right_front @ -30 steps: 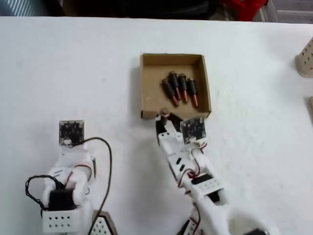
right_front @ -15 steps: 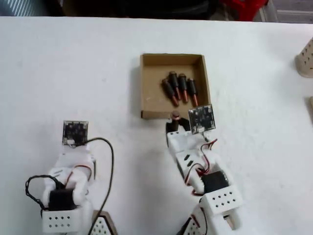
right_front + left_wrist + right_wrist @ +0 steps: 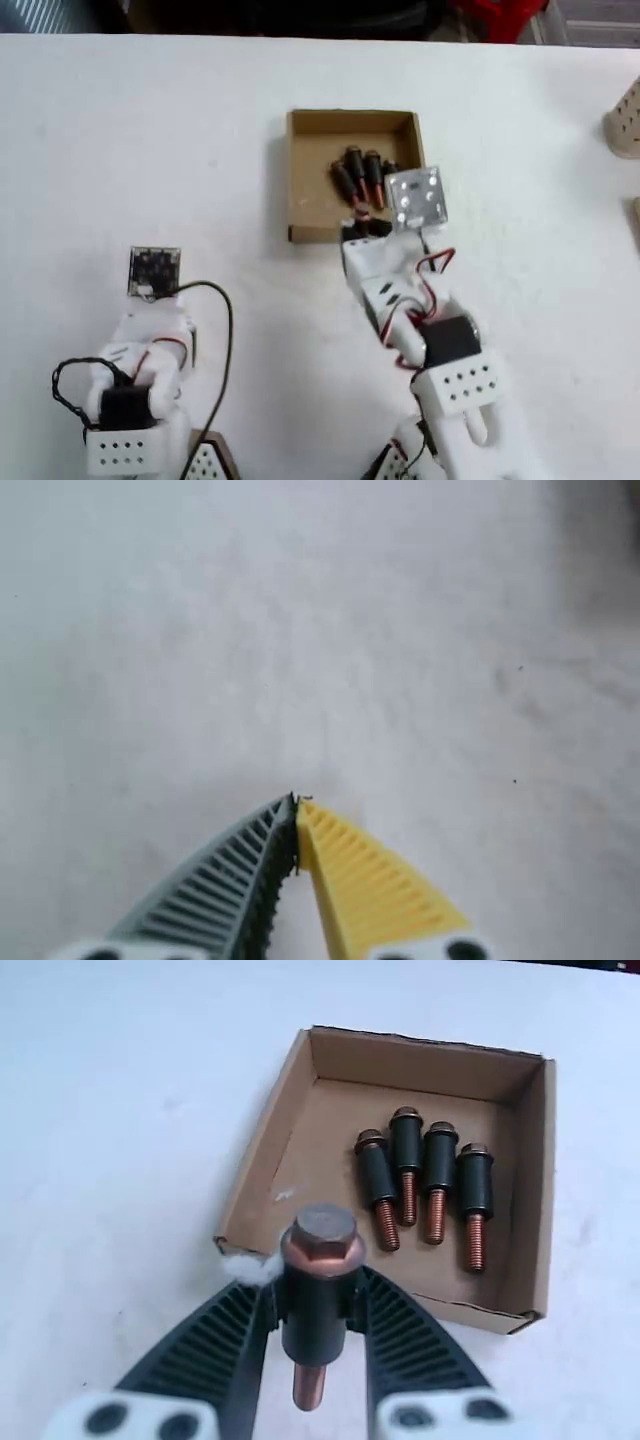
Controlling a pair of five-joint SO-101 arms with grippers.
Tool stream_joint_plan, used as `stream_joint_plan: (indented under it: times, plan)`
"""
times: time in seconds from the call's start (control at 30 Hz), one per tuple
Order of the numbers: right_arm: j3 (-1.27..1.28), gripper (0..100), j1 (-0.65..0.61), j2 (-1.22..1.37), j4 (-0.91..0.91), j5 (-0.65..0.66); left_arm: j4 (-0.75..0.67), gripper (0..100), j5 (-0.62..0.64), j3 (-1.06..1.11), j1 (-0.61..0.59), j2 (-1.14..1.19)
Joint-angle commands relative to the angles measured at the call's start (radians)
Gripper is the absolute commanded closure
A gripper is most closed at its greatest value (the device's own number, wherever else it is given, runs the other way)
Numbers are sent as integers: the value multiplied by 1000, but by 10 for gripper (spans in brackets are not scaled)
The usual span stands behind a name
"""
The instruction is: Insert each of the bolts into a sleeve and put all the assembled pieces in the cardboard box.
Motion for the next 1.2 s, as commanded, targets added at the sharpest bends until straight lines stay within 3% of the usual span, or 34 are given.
stream_joint_plan:
  times: [0.0, 0.3, 0.77, 0.97, 1.17]
  plan:
    - [-184, 981, 61, 131, 24, 0, 8, 978, -8, -5, -7, -15]
    - [-577, 981, 150, 621, 173, 0, 8, 978, -8, -5, -7, -15]
    - [-1189, 981, 232, 1253, 208, 3, 6, 978, -8, -5, -7, -15]
    - [-1544, 981, 234, 1527, 427, 97, 6, 978, -8, -5, -7, -15]
    - [-1929, 981, 255, 1774, 627, 107, 6, 977, -8, -5, -7, -15]
